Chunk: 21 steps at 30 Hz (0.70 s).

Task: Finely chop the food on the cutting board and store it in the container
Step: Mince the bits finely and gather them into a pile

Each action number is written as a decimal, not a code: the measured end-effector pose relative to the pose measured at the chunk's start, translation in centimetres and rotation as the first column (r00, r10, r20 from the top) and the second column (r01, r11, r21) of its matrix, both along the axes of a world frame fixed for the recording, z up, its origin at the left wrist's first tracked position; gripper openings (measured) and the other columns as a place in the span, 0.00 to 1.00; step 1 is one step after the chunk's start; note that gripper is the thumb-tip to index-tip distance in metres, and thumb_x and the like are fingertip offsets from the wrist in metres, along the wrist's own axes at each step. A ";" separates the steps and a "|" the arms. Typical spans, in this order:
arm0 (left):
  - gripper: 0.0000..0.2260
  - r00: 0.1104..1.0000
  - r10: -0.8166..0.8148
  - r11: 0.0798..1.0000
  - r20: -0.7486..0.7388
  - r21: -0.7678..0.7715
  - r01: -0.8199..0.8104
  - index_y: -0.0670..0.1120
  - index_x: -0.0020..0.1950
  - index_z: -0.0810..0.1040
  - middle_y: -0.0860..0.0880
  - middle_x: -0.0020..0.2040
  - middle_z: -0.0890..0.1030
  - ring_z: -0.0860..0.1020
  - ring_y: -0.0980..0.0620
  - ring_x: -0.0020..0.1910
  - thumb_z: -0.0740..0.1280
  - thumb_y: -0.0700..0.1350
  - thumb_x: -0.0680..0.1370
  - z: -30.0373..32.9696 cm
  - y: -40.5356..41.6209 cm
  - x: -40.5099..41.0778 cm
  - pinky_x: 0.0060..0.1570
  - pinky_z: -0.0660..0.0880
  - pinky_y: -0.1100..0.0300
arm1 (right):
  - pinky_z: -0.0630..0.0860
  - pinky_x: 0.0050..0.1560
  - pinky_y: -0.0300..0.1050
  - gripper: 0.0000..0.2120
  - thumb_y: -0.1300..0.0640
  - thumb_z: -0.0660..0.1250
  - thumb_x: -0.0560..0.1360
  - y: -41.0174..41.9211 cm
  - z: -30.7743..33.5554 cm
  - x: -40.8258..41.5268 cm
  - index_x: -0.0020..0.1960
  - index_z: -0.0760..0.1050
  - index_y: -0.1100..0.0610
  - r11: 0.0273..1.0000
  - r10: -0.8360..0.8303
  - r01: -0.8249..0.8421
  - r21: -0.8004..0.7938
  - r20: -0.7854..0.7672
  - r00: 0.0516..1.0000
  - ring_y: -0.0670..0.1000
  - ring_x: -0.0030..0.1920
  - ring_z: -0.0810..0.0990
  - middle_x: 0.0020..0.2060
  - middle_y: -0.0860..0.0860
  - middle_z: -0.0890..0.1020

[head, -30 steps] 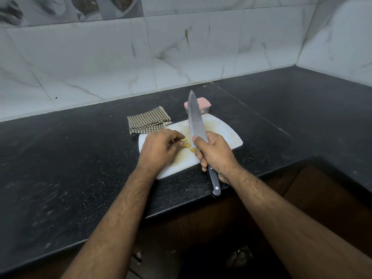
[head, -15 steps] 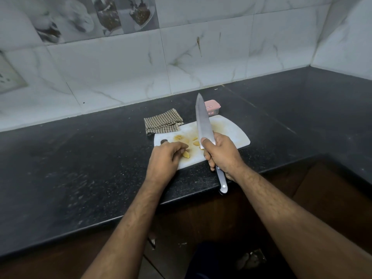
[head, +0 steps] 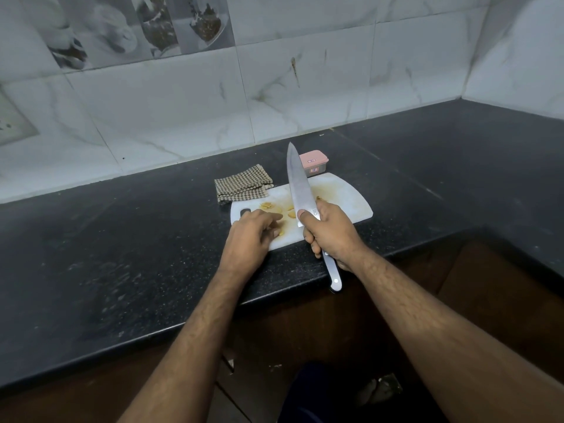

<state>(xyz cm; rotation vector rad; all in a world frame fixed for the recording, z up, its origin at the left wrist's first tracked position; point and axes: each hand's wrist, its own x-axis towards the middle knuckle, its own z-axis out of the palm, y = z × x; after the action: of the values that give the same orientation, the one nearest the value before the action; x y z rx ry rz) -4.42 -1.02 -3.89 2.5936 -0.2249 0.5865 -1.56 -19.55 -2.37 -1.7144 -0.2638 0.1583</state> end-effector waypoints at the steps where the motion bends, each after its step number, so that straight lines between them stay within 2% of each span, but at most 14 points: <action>1: 0.13 1.000 0.000 1.000 0.006 0.004 0.000 0.48 0.64 0.83 0.54 0.52 0.81 0.76 0.52 0.53 0.72 0.41 0.79 0.0 0.0 0.0 0.56 0.77 0.47 | 0.69 0.23 0.41 0.09 0.52 0.62 0.82 0.0 0.0 0.0 0.56 0.76 0.57 1.000 -0.002 0.002 0.003 0.000 1.000 0.48 0.21 0.70 0.27 0.51 0.77; 7: 0.09 1.000 0.009 0.999 -0.006 -0.035 -0.009 0.48 0.57 0.84 0.54 0.48 0.76 0.76 0.51 0.51 0.73 0.40 0.78 -0.2 0.0 0.0 0.54 0.77 0.52 | 0.70 0.23 0.41 0.10 0.52 0.62 0.83 0.0 -0.1 0.0 0.56 0.76 0.57 1.000 -0.001 0.001 0.003 -0.001 1.000 0.48 0.21 0.71 0.26 0.50 0.77; 12: 0.04 1.000 0.003 1.000 -0.029 -0.016 -0.004 0.48 0.50 0.82 0.54 0.48 0.77 0.74 0.52 0.50 0.71 0.40 0.79 -0.1 -0.1 -0.1 0.51 0.74 0.55 | 0.70 0.23 0.41 0.10 0.52 0.62 0.82 0.0 -0.1 0.0 0.56 0.76 0.58 1.000 -0.005 0.005 0.003 0.005 1.000 0.48 0.21 0.71 0.27 0.51 0.77; 16: 0.03 0.999 -0.018 1.000 -0.035 -0.016 0.017 0.49 0.49 0.81 0.56 0.47 0.80 0.74 0.55 0.49 0.71 0.41 0.79 -0.1 -0.4 0.3 0.51 0.75 0.54 | 0.69 0.23 0.41 0.10 0.52 0.62 0.82 0.0 -0.1 0.0 0.57 0.76 0.58 1.000 -0.004 0.004 0.011 0.001 1.000 0.48 0.21 0.70 0.26 0.51 0.77; 21: 0.03 0.996 0.065 0.988 -0.053 -0.140 -0.072 0.51 0.47 0.80 0.56 0.45 0.81 0.77 0.55 0.43 0.72 0.45 0.79 0.5 -0.8 2.4 0.48 0.78 0.50 | 0.68 0.22 0.41 0.10 0.53 0.62 0.83 0.0 0.0 0.0 0.57 0.76 0.59 0.999 -0.006 0.007 0.037 -0.017 1.000 0.48 0.21 0.70 0.27 0.52 0.76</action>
<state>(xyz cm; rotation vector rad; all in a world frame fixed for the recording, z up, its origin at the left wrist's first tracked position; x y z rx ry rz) -2.04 -1.78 -3.40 2.4822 -0.0756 0.5432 -1.60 -19.56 -2.35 -1.6764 -0.2472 0.1624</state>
